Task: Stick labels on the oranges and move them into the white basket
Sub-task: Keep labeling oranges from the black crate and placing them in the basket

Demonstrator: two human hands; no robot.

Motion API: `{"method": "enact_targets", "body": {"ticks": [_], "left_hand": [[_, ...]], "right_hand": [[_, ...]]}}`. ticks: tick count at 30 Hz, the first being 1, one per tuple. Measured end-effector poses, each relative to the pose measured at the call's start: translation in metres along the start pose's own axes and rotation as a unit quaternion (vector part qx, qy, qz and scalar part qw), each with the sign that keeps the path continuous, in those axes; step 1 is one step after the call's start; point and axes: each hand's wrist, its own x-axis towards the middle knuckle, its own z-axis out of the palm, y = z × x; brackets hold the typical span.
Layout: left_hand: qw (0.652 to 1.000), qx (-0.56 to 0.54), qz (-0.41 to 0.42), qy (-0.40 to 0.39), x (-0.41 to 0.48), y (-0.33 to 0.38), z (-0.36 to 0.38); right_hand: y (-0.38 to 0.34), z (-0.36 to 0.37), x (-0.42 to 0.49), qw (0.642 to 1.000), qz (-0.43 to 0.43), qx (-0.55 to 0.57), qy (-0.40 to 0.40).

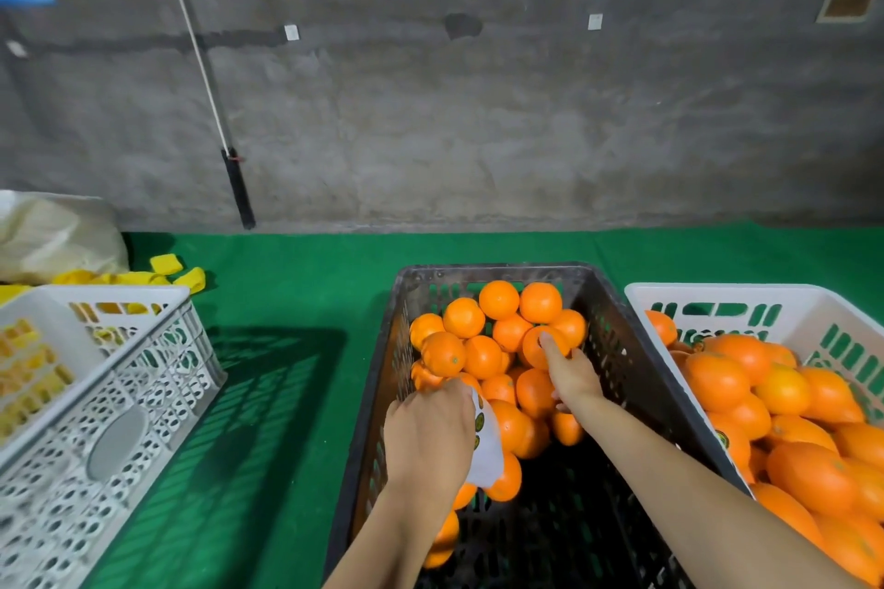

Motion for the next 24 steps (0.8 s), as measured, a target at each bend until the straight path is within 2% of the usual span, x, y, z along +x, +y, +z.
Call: {"method": "enact_targets", "body": {"ticks": [3,8,13,15,16,18,19,21,22,24], "left_hand": [[0.999,0.001,0.032,0.029,-0.001,0.002,-0.005],[0.999,0.003,0.033,0.023,0.001,0.002,-0.006],[0.999,0.027,0.028,0.008,-0.002,0.002,-0.004],[0.999,0.029,0.025,0.007,-0.002,0.001,-0.004],[0.999,0.028,0.021,0.002,-0.001,0.001,-0.003],[1.0,0.022,0.02,-0.006,-0.001,-0.002,-0.002],[0.999,0.023,0.022,-0.002,0.0,-0.004,-0.001],[0.999,0.036,0.004,0.012,0.003,-0.005,0.007],[0.999,0.045,0.006,0.001,0.004,-0.007,0.01],[0.999,0.045,-0.001,-0.02,0.004,-0.009,0.011]], "right_hand": [[-0.003,0.0,0.002,1.0,0.024,0.001,0.015],[0.0,0.0,0.008,0.998,0.021,0.05,0.017],[-0.002,0.003,-0.003,0.998,-0.043,-0.018,0.032],[-0.003,0.0,-0.005,0.998,-0.037,-0.035,0.045],[-0.006,-0.002,-0.006,0.999,-0.017,-0.008,0.047],[-0.02,-0.006,-0.01,0.99,0.061,0.124,0.035],[-0.029,-0.009,-0.013,0.969,0.116,0.218,0.019],[-0.046,-0.018,-0.024,0.902,0.198,0.383,-0.018],[-0.054,-0.023,-0.03,0.877,0.209,0.431,-0.033],[-0.067,-0.034,-0.042,0.855,0.185,0.482,-0.051]]}}
